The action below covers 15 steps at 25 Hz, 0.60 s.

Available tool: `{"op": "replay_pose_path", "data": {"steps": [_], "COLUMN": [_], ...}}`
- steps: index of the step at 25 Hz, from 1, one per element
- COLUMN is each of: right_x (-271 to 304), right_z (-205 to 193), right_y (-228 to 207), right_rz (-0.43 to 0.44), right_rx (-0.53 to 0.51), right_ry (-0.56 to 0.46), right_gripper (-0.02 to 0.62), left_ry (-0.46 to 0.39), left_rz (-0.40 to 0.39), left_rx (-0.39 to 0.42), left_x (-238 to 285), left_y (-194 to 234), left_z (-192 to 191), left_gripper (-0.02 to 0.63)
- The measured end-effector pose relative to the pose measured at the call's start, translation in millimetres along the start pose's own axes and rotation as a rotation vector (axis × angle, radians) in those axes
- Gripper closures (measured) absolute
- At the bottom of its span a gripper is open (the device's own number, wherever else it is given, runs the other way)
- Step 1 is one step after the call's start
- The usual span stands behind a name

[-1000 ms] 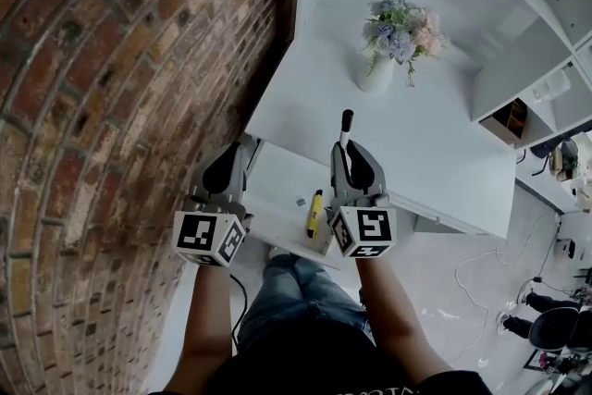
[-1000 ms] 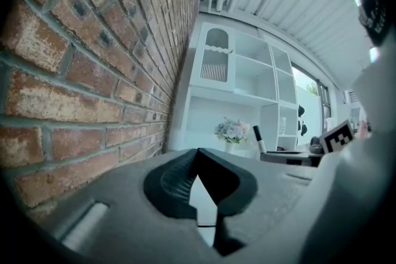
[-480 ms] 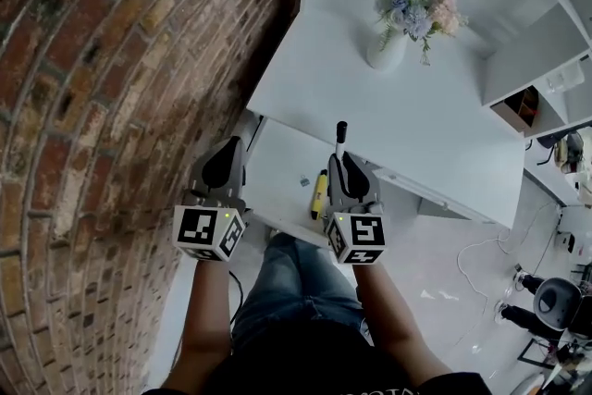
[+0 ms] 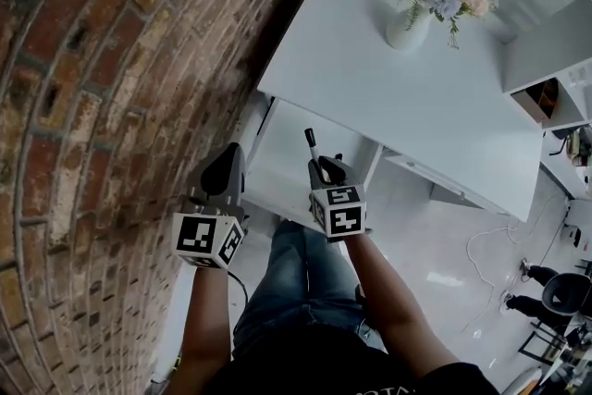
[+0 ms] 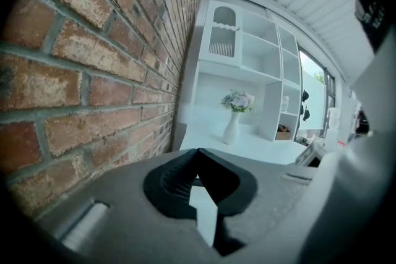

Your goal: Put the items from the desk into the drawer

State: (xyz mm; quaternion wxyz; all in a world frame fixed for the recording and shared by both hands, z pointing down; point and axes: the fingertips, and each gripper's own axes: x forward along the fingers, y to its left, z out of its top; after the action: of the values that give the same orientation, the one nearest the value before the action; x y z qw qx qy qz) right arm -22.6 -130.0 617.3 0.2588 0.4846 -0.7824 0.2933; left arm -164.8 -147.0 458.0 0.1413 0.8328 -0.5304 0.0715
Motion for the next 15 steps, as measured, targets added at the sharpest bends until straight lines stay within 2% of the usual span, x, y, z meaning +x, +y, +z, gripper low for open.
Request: {"op": "replay_pose_path", "data": {"steps": [2,4,9,15], "right_x": [25,47,97,134], "right_z": [-19,-31,-61,-103], "right_y": [0,0,3,-8], "right_rz": [0.003,0.014,0.051,0.010], "right_rx": [0.013,0.042,0.189,0.353], "right_ry": [0.120,0.198,0.343,0.488], "right_gripper": [0.514,0.514,0.514,0.514], "left_ry": [0.018,0.033,0.055,0.062], "left_rz": [0.002,0.005,0.011,0.006], "left_rx": [0.006,0.010,0.020,0.046], "left_x": [-5,-10,-16,-17], "left_y": [4,9,17,18], "left_z": [-6,-11,-19,-22], "left_gripper": [0.604,0.604,0.604,0.604]}}
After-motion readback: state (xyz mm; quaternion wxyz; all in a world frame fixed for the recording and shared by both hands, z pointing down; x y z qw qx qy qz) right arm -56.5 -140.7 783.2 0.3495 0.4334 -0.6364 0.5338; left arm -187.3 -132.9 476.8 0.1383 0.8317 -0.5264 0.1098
